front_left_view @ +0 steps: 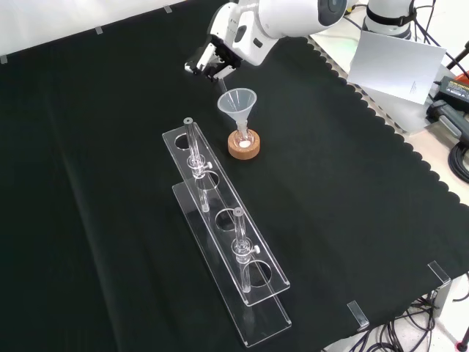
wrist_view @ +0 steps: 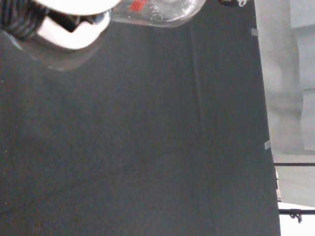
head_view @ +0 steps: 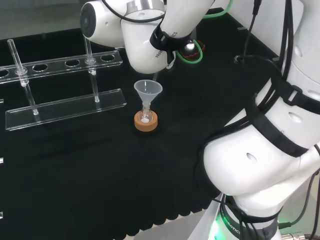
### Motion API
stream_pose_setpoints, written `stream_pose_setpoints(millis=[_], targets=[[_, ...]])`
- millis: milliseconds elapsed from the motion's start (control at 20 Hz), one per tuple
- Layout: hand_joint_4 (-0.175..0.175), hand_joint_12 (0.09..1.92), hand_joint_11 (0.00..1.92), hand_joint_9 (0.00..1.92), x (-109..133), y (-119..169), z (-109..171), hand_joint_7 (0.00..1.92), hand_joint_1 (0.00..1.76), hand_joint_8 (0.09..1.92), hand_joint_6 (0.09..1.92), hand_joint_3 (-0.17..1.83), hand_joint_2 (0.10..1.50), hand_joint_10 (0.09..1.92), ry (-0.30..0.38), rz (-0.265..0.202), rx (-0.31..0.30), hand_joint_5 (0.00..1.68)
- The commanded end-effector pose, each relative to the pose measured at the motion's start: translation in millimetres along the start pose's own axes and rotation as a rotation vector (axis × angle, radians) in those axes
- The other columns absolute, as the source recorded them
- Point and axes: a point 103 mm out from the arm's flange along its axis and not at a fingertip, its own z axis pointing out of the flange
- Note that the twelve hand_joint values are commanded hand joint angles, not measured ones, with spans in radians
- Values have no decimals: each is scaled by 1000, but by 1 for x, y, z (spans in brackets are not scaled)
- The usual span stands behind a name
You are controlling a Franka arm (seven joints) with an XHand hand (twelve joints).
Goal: Pour all the NaCl from the weighing funnel into the round-bottom flask.
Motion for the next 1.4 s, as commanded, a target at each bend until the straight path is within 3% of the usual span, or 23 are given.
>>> stream_pose_setpoints(millis=[50,400,850,1150,1400], targets=[[175,1351,268,1179,0,5,-13,1713,1107,92,724,752,612,146,57,23,5,1265],[175,1351,274,1180,3,-3,-15,1714,1106,90,729,754,611,145,147,130,-15,1263],[175,1350,280,1183,12,-7,-22,1716,1106,88,732,757,610,144,214,206,-34,1262],[175,1349,289,1187,10,11,-33,1719,1106,87,735,759,610,143,323,341,-101,1261],[175,1347,295,1190,12,17,-18,1721,1106,87,736,760,609,143,438,443,-90,1261]])
